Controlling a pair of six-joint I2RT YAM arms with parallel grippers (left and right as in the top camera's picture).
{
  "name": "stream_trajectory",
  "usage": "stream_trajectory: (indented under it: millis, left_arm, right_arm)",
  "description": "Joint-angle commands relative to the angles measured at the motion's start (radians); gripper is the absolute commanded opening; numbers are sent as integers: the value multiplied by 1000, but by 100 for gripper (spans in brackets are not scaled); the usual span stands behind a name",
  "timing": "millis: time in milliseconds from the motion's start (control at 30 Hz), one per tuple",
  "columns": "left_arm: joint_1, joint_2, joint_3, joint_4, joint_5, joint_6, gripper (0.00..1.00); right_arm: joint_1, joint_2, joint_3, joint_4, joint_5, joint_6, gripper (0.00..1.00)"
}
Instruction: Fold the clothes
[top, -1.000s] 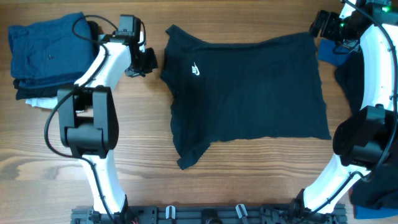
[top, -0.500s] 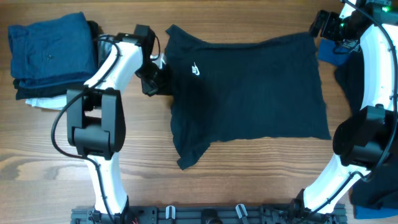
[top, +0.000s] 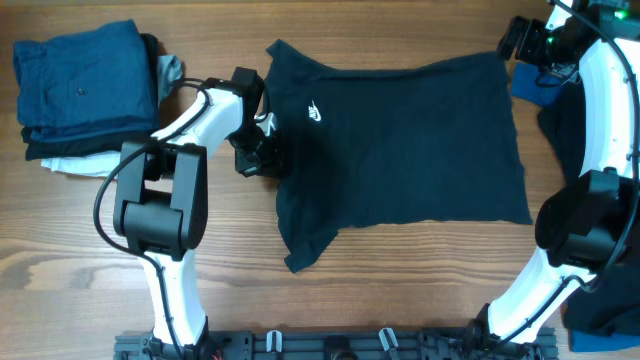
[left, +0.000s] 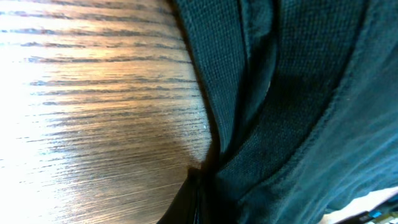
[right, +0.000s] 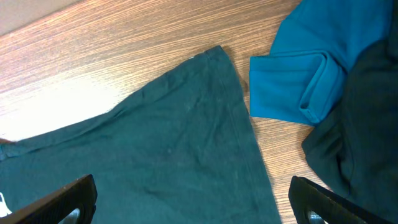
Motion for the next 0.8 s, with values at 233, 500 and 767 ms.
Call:
stream_trajectory:
  millis: [233,500,767]
  left_arm:
    - [88,15,11,-22,-317,-84,4]
    - [32,-110,34,-24,62,-23,4]
    - [-32,-103,34,-8,50,-23,4]
  right_arm:
    - [-1,7,3,3,14,-8,100]
    - [-1,7,3,3,14,-8,100]
    - [-1,7,3,3,14,-8,100]
